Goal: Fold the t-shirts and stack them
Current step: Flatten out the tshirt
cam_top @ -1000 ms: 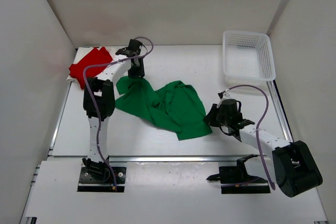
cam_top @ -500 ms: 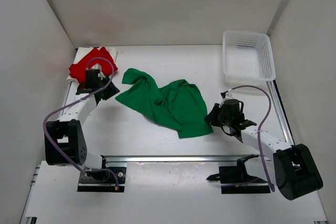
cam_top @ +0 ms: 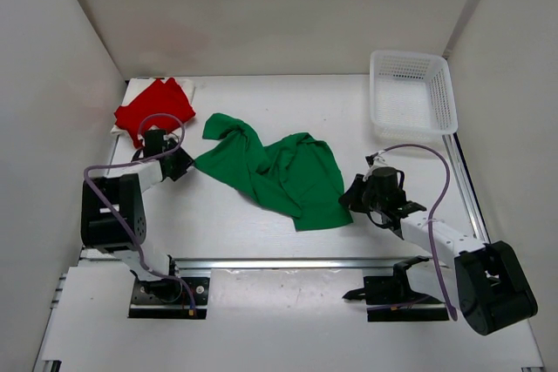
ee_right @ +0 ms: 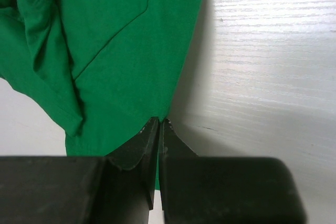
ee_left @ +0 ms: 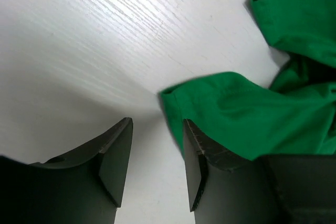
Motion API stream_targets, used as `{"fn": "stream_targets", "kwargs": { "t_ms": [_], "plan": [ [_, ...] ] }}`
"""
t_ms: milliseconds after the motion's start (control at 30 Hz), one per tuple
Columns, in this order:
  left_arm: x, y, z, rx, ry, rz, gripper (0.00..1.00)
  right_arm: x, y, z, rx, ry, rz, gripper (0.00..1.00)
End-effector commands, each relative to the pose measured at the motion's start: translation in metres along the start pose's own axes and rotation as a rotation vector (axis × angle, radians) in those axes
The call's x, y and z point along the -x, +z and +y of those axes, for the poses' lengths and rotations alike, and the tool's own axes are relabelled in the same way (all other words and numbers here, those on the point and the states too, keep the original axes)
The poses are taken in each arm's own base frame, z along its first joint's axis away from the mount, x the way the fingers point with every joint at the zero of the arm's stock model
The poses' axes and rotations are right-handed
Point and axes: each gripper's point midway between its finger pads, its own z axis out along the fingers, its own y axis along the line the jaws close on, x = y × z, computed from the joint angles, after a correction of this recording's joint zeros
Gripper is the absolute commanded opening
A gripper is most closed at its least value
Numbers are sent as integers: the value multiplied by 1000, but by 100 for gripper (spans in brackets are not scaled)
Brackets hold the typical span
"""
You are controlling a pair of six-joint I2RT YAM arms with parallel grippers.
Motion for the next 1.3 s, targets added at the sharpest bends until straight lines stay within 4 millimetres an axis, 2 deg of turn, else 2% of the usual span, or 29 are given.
{"fn": "stream_targets", "kwargs": {
  "t_ms": [0, 67, 233, 333, 400, 433, 500, 567, 600, 633, 667, 733, 767, 800, 833, 867, 900, 933, 967, 1033, 1067, 1133, 1200, 1267],
  "plan": [
    [19, 10, -15, -12, -11, -58, 52, 12, -2, 10, 39, -19, -52, 0],
    [9, 16, -17, -4, -6, -30, 52, 12, -2, 10, 44, -13, -49, 0],
    [5, 28, -22, 5, 0, -22, 50, 16, -5, 11, 48, -9, -67, 0],
    [2, 32, -22, 15, 0, -9, 33, 18, -5, 12, 53, -16, -75, 1],
    [3, 32, -21, 3, -12, -15, 19, 17, -6, 10, 47, -13, -77, 0],
    [0, 32, -19, 4, -19, -5, 15, 18, -7, 10, 47, -7, -81, 0],
    [5, 31, -18, 11, -30, -20, 1, 17, -8, 10, 49, -7, -80, 0],
    [7, 26, -20, 4, -40, -20, 0, 15, -9, 5, 28, 4, -74, 0],
    [8, 25, -22, -7, -41, -29, 0, 13, -10, 2, 12, 6, -68, 5],
    [11, 19, -27, -24, -36, -40, 0, 14, -11, 2, 6, 3, -72, 16],
    [14, 13, -35, -46, -23, -55, 0, 9, -13, -3, -20, 22, -60, 20],
    [12, 2, -44, -75, 4, -52, 0, 3, -18, -9, -60, 13, -44, 37],
    [17, -7, -47, -90, 13, -79, 0, 1, -23, -10, -76, 16, -44, 41],
    [2, -16, -58, -118, 43, -65, 0, -2, -28, -16, -108, 17, -50, 42],
    [-1, -20, -62, -122, 44, -80, 0, -6, -30, -19, -132, 27, -47, 46],
    [-4, -28, -67, -157, 38, -101, 0, -11, -33, -20, -134, 38, -50, 46],
    [-20, -35, -69, -192, 36, -90, 0, -14, -35, -22, -140, 43, -58, 46],
    [-20, -39, -76, -225, 30, -110, 0, -15, -37, -26, -152, 52, -59, 47],
    [-37, -42, -76, -223, 60, -95, 0, -21, -38, -28, -154, 61, -34, 47],
    [-51, -45, -83, -231, 123, -69, 0, -35, -41, -38, -197, 78, 22, 47],
    [-50, -47, -82, -231, 133, -74, 0, -39, -41, -40, -207, 71, 32, 47],
    [-61, -52, -82, -249, 169, -67, 0, -44, -42, -41, -230, 63, 45, 46],
    [-64, -62, -79, -270, 183, -82, 0, -41, -43, -37, -230, 50, 62, 44],
    [-68, -68, -77, -282, 203, -90, 0, -46, -43, -43, -259, 43, 95, 41]
  ]
}}
